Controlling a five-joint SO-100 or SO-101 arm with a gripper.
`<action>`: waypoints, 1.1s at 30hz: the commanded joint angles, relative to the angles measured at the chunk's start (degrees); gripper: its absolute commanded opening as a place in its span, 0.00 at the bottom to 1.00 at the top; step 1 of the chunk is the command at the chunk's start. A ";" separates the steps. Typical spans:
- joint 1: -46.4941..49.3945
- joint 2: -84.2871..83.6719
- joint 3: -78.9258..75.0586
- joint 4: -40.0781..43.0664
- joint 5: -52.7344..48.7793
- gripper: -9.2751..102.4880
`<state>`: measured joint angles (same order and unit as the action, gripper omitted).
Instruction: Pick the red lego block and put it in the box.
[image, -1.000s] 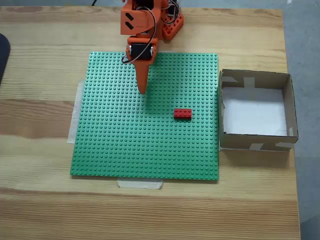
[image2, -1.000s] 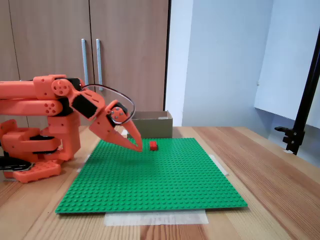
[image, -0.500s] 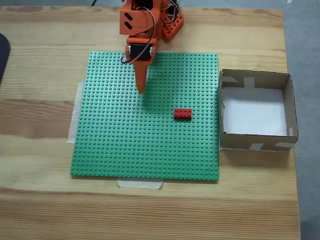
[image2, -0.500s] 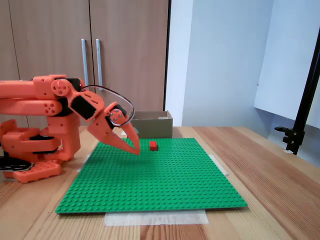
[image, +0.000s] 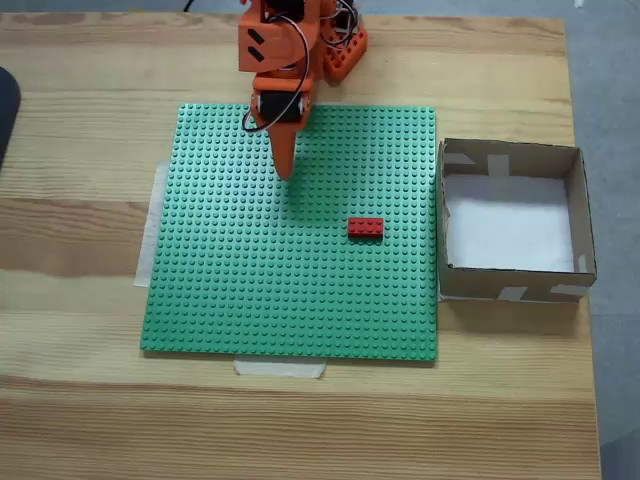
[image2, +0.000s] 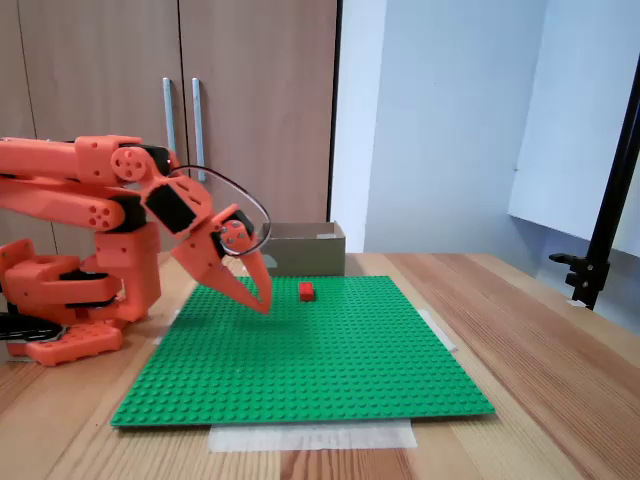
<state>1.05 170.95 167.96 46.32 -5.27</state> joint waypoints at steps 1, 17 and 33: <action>-0.53 -4.83 -8.00 0.53 0.97 0.08; -3.87 -35.16 -43.51 16.79 11.43 0.08; -12.74 -54.58 -64.16 26.28 19.86 0.08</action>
<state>-9.93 117.33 107.75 71.89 12.92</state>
